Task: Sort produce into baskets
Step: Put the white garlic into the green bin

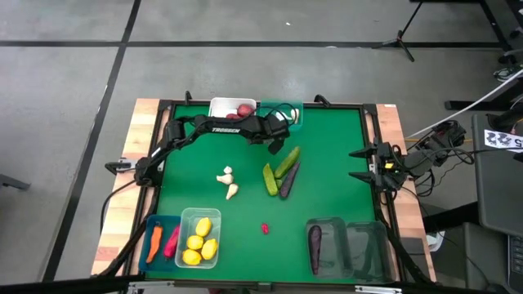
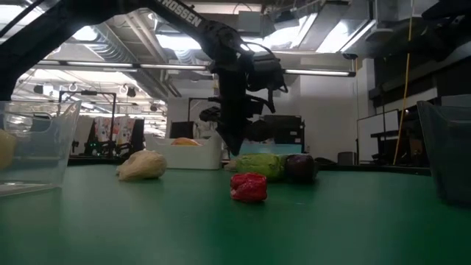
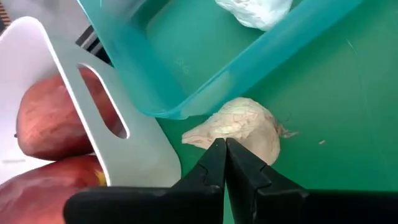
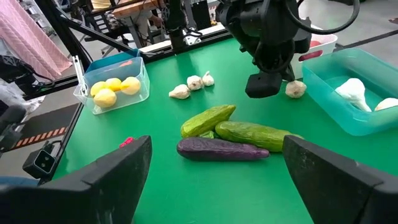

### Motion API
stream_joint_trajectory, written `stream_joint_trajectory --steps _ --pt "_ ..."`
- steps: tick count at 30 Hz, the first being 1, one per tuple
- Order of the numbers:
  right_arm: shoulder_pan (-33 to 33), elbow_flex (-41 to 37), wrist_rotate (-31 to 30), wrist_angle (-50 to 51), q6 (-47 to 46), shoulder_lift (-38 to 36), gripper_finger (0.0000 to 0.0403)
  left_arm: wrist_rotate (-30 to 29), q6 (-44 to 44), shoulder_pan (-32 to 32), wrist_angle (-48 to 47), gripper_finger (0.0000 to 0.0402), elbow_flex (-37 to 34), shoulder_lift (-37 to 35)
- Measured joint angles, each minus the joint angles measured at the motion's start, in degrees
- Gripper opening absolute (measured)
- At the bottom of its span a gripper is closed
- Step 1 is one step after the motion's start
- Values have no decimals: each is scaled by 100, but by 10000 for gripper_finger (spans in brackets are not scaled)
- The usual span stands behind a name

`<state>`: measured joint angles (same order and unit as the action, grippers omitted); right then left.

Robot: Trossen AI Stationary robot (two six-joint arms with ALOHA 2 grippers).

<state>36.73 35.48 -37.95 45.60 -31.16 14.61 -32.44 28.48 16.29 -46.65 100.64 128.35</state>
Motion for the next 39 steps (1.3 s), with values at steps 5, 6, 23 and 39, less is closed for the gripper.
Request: stream_joint_trajectory --steps 5,6,23,39 --pt "0 0 0 0 -11 -1 360 1653 -96 -89 -86 1 0 -5" --pt "0 0 2 0 -11 0 360 2062 -111 -174 -104 1 0 -17" --pt "0 2 -11 85 -47 0 360 -528 -1244 -640 -424 1 7 -487" --pt "0 2 -17 90 -50 0 360 64 697 -553 -271 88 109 -521"
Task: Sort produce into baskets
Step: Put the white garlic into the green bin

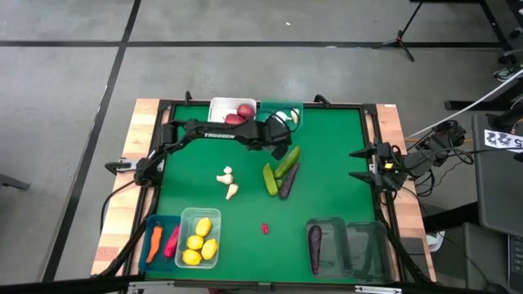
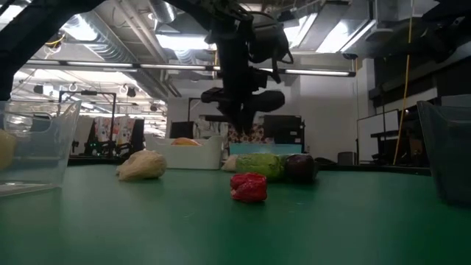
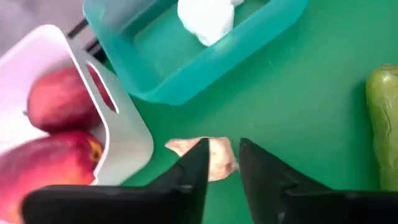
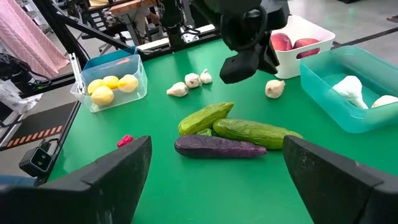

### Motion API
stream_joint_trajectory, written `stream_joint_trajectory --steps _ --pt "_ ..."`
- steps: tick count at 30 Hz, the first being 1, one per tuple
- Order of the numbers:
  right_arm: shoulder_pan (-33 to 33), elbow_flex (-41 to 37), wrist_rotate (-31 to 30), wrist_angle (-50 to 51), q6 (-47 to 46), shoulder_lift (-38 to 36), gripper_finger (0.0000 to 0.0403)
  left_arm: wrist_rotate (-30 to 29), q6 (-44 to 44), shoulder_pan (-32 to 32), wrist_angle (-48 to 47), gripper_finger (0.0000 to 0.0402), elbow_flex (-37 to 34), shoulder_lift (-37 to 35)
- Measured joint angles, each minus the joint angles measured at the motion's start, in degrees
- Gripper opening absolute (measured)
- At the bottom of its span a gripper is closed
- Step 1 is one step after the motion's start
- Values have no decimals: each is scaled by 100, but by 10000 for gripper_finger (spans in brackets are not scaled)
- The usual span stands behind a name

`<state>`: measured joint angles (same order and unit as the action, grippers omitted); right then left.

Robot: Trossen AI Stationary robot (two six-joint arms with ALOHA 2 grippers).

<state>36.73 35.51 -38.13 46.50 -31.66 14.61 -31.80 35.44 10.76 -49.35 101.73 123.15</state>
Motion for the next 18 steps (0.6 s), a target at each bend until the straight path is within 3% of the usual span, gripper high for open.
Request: stream_joint_trajectory --steps 10,18 --pt "0 0 12 10 2 -2 360 -61 358 -219 -145 250 -4 128" --pt "0 0 15 11 2 -1 360 -19 859 -161 -222 300 -9 327"
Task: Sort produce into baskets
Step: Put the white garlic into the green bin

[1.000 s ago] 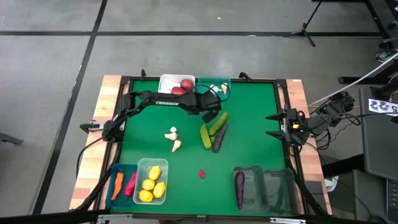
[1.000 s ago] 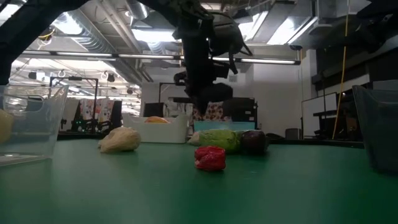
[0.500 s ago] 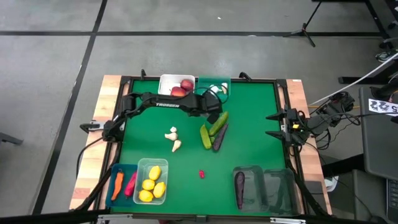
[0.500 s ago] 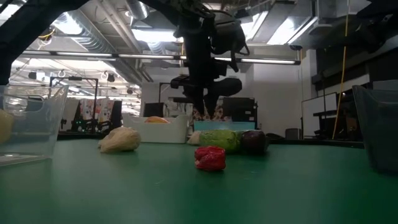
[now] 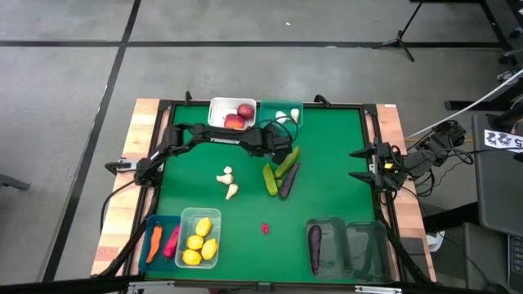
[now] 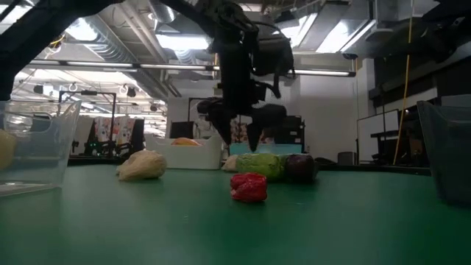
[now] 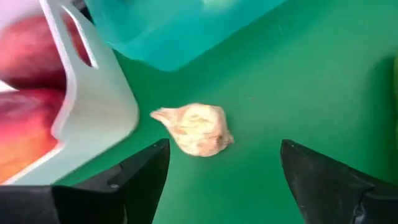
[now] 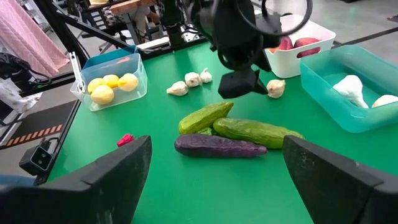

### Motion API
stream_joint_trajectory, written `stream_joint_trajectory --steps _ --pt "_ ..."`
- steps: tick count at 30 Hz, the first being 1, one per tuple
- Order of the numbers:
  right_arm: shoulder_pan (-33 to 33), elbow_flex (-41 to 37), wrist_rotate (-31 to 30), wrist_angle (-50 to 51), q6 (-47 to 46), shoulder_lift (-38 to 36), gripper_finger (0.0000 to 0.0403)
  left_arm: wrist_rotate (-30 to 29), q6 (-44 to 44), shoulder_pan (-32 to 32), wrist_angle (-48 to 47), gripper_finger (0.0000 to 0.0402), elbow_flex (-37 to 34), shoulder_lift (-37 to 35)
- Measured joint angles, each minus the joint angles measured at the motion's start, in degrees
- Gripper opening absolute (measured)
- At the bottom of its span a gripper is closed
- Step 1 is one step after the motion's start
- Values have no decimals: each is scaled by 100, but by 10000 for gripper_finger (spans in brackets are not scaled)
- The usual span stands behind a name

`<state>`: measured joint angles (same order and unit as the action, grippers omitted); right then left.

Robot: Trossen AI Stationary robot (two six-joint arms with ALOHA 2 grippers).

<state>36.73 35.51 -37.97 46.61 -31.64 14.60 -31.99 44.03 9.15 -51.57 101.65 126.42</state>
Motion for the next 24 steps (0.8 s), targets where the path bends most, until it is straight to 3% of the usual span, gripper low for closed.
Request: stream_joint_trajectory --steps 24 --pt "0 0 2 11 0 65 360 -89 319 157 133 291 -2 596"
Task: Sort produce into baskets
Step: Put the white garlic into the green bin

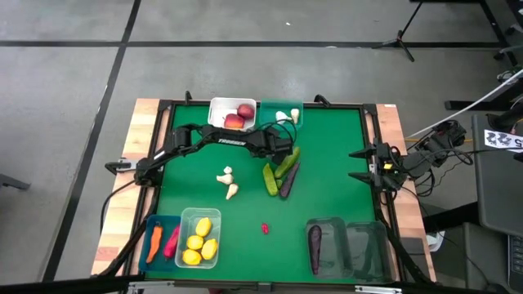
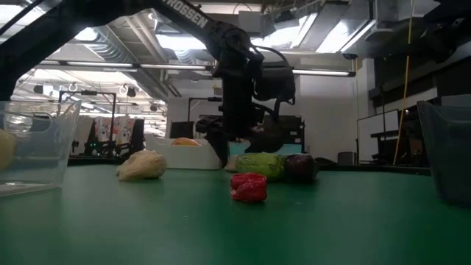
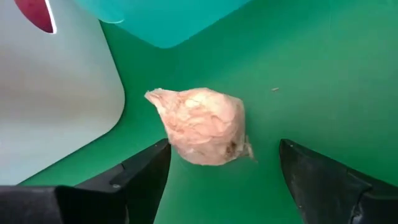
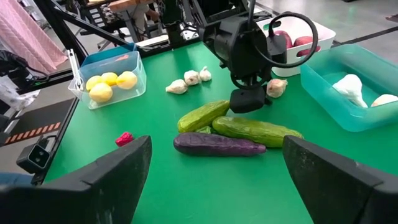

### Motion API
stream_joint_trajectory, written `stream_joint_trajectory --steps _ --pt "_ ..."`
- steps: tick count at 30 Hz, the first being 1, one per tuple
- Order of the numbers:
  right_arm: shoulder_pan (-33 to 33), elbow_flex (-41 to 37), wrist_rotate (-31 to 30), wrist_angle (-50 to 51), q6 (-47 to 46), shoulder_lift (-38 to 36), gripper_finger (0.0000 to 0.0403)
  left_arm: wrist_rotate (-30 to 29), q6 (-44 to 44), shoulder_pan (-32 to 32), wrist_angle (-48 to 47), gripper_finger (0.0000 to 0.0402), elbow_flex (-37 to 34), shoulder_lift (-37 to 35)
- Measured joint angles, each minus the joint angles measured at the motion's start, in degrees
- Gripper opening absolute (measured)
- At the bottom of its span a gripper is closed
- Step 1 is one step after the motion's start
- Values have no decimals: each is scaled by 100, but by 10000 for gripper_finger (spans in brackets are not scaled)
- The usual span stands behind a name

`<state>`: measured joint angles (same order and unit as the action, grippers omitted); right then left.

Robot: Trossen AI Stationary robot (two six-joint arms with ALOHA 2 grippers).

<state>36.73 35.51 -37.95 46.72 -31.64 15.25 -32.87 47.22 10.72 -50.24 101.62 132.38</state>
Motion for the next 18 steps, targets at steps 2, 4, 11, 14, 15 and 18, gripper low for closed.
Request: stream_joint_trajectory --steps 2,4,11,14,15,18 --pt "2 0 0 0 0 0 360 -1 6 13 -20 275 0 0" --pt "0 0 0 0 -2 0 360 3 35 13 -11 255 0 0" --pt "0 0 0 0 -2 -2 360 3 48 15 -24 178 0 0" --pt "0 0 2 0 -2 -2 360 14 46 6 -22 149 0 0" --pt "1 0 0 0 -2 -2 360 43 43 4 -22 140 0 0" --pt "0 0 0 0 -2 -2 360 129 -67 -18 -22 114 0 0"
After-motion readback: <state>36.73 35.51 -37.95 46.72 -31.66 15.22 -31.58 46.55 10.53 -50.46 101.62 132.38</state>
